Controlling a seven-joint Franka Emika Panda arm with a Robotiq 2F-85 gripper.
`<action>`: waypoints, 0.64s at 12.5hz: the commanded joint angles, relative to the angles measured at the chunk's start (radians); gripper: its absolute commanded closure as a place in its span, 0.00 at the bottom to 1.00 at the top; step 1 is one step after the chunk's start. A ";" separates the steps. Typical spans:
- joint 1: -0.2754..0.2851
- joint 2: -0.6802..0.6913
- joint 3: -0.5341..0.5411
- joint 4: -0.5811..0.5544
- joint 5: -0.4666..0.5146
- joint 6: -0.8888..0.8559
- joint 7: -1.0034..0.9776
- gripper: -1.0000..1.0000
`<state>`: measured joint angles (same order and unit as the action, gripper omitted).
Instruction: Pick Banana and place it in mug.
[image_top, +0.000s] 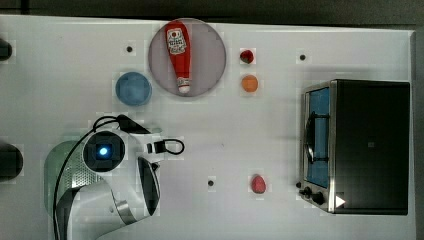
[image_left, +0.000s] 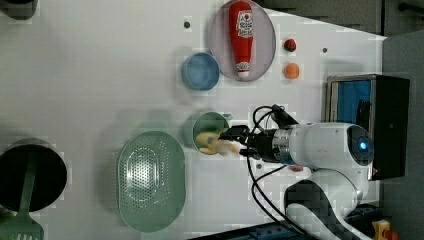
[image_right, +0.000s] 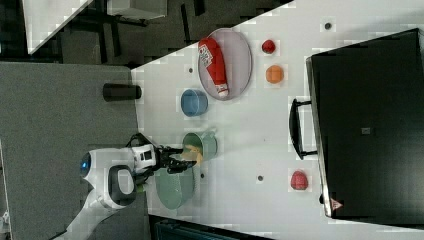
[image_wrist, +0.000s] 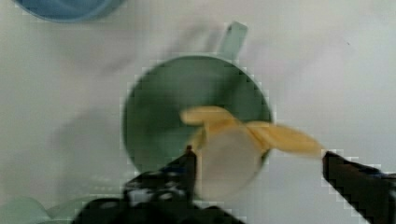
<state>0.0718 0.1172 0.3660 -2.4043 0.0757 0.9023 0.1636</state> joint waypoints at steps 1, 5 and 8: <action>-0.002 -0.068 -0.026 0.067 -0.001 -0.006 0.042 0.00; -0.015 -0.211 -0.153 0.214 -0.003 -0.313 0.014 0.00; -0.023 -0.277 -0.257 0.360 -0.027 -0.546 0.009 0.00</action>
<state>0.0545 -0.1506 0.1451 -2.0625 0.0704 0.4202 0.1643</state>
